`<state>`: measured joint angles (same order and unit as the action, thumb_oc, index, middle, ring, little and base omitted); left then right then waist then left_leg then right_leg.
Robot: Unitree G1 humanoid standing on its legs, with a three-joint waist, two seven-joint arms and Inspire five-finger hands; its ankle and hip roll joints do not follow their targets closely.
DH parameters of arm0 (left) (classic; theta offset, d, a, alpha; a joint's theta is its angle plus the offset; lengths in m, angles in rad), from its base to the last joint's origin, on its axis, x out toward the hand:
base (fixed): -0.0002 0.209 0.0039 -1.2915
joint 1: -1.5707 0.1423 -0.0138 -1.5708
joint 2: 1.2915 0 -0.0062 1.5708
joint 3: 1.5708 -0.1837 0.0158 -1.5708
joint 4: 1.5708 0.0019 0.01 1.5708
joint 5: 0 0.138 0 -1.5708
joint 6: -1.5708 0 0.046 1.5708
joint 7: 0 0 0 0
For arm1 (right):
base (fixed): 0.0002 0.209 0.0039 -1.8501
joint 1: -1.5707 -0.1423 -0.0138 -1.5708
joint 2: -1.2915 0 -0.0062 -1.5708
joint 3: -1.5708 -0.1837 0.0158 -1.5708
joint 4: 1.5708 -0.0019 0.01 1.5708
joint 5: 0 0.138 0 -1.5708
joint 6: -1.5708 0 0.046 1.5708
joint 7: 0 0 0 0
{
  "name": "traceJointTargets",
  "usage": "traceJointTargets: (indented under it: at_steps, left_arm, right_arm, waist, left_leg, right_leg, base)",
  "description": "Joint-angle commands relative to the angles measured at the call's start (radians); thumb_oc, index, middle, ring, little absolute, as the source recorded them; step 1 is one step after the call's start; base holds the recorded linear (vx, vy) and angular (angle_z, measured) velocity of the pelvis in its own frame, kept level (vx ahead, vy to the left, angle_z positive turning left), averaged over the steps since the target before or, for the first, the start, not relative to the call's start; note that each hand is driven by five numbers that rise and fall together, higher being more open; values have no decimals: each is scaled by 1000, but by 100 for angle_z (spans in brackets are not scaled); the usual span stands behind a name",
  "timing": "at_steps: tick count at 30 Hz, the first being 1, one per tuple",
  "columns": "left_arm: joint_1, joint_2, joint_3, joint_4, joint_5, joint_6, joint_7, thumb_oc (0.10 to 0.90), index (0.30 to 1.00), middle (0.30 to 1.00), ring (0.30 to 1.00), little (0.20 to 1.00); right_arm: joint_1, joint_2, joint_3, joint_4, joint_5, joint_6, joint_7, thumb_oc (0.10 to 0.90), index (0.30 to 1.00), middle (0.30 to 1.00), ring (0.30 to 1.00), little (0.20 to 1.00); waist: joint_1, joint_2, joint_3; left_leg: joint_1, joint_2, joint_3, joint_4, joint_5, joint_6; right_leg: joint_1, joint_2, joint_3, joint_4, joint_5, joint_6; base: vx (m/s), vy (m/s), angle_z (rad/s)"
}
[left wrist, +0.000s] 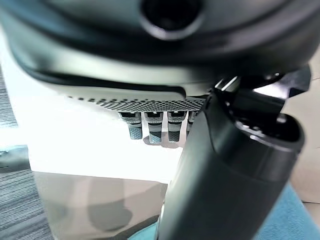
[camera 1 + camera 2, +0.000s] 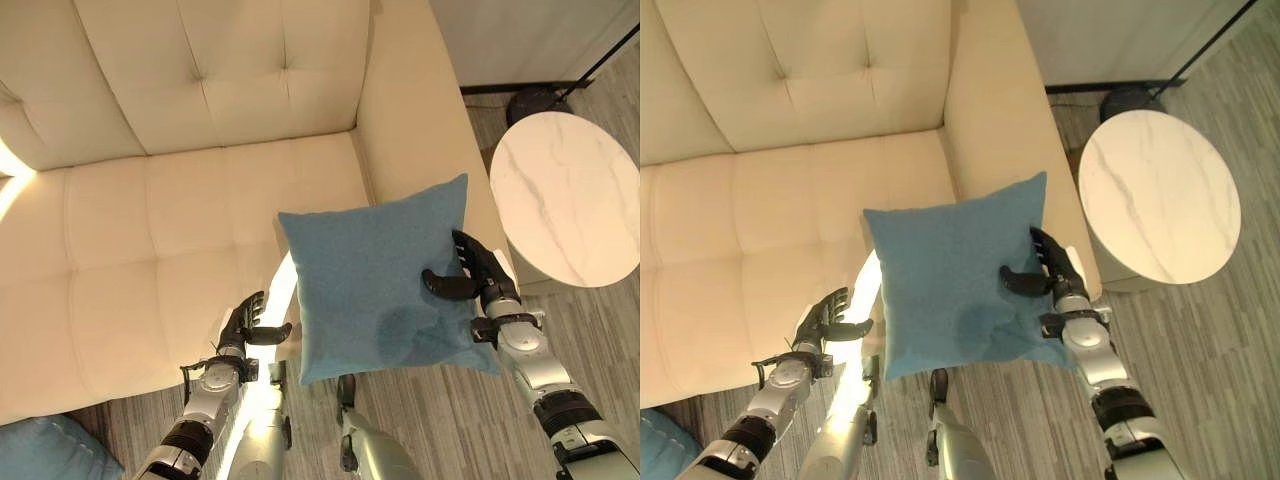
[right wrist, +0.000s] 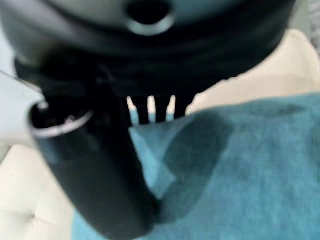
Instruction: Pick up all the scattered cushions and arrange them neatly on the sofa.
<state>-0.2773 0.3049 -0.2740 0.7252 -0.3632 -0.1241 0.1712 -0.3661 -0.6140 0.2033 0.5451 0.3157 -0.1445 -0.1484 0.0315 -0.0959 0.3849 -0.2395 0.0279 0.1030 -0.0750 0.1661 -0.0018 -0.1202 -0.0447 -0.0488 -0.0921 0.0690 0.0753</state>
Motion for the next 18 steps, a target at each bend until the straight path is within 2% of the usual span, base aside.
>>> traceJointTargets:
  at_steps: [1, 10, 18]
  left_arm:
    - [-46, -9, -2, -53, -10, -73, 26, 800, 900, 900, 900, 900]
    - [-61, -24, -3, -96, -8, -75, 45, 800, 900, 900, 900, 900]
    - [-81, -32, -27, -124, -14, -70, 45, 800, 900, 900, 900, 900]
  right_arm:
    - [20, -33, -26, -52, -18, -39, -58, 800, 900, 900, 900, 900]
    - [90, -13, -138, -179, -84, -61, -137, 800, 900, 900, 900, 900]
    - [92, 7, -149, -115, -121, -40, -177, 800, 900, 900, 900, 900]
  waist:
    - [-3, -15, -99]
    - [-30, -3, -103]
    - [-43, 7, -97]
  left_leg:
    - [-4, -12, -42, 105, -162, -24]
    - [-13, -18, -47, 104, -168, -20]
    - [-47, -26, -44, 118, -169, -18]
  right_leg:
    - [-80, -92, -50, 30, 33, 65]
    - [-95, -92, -45, 39, 23, 59]
    - [-128, -95, -36, 46, 29, 56]
  base:
    - [-6, -9, 3]
    - [15, 1, 0]
    - [0, 0, 0]
